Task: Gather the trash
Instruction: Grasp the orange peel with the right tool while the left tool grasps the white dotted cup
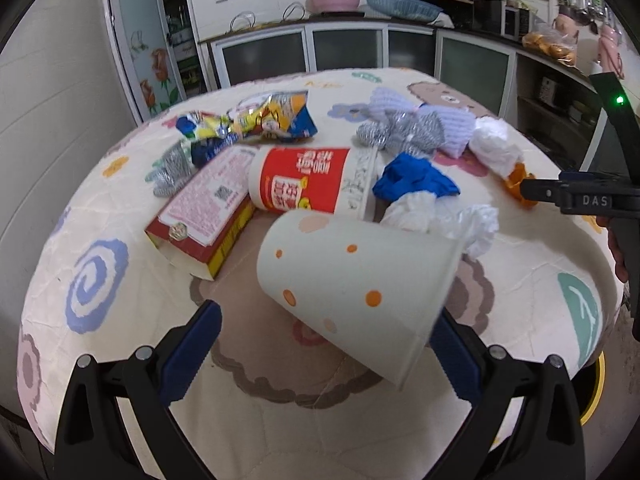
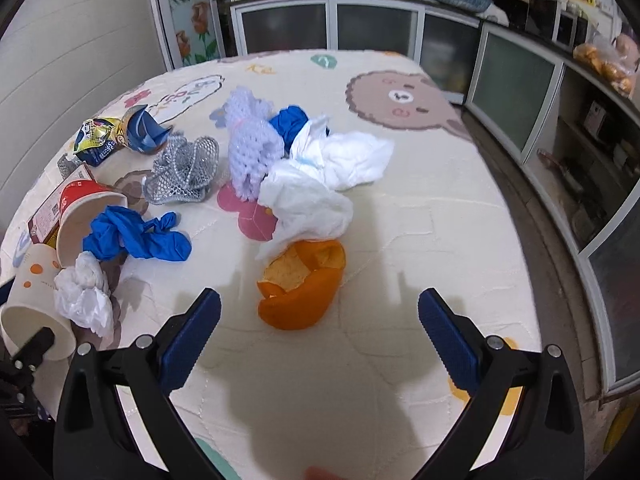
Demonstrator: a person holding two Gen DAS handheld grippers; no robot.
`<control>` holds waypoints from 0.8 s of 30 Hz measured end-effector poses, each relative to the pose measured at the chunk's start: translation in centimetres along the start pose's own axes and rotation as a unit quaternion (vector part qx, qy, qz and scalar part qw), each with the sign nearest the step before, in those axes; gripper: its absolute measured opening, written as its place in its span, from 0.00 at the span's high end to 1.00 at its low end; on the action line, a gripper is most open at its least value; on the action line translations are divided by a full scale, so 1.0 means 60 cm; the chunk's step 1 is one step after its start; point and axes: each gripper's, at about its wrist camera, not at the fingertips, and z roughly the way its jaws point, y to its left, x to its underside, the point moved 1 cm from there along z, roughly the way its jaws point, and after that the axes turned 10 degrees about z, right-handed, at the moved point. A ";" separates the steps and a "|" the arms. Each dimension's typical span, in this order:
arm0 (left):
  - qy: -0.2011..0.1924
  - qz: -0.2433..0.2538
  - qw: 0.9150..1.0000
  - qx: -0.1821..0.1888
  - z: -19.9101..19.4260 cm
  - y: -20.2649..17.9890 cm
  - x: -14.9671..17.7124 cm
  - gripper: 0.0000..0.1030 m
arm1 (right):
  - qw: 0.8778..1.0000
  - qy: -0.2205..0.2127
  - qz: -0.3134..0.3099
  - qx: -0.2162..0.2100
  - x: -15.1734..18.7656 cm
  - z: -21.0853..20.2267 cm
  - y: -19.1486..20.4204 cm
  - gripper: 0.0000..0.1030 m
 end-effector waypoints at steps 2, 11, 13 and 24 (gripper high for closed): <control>0.014 -0.011 1.000 0.011 0.013 0.005 0.000 0.07 | 1.000 0.009 0.004 -0.001 -0.004 0.009 -0.002 0.12; 0.025 -0.059 0.997 0.032 0.034 0.034 0.005 0.28 | 0.999 0.039 0.012 -0.005 -0.005 0.036 -0.004 0.54; 0.023 -0.065 0.997 0.031 0.032 0.038 0.004 0.41 | 0.999 0.042 0.020 -0.012 -0.005 0.037 -0.003 0.64; -0.008 -0.088 0.995 0.037 0.008 0.073 0.003 0.96 | 0.997 0.038 0.063 -0.039 0.005 0.008 -0.016 0.82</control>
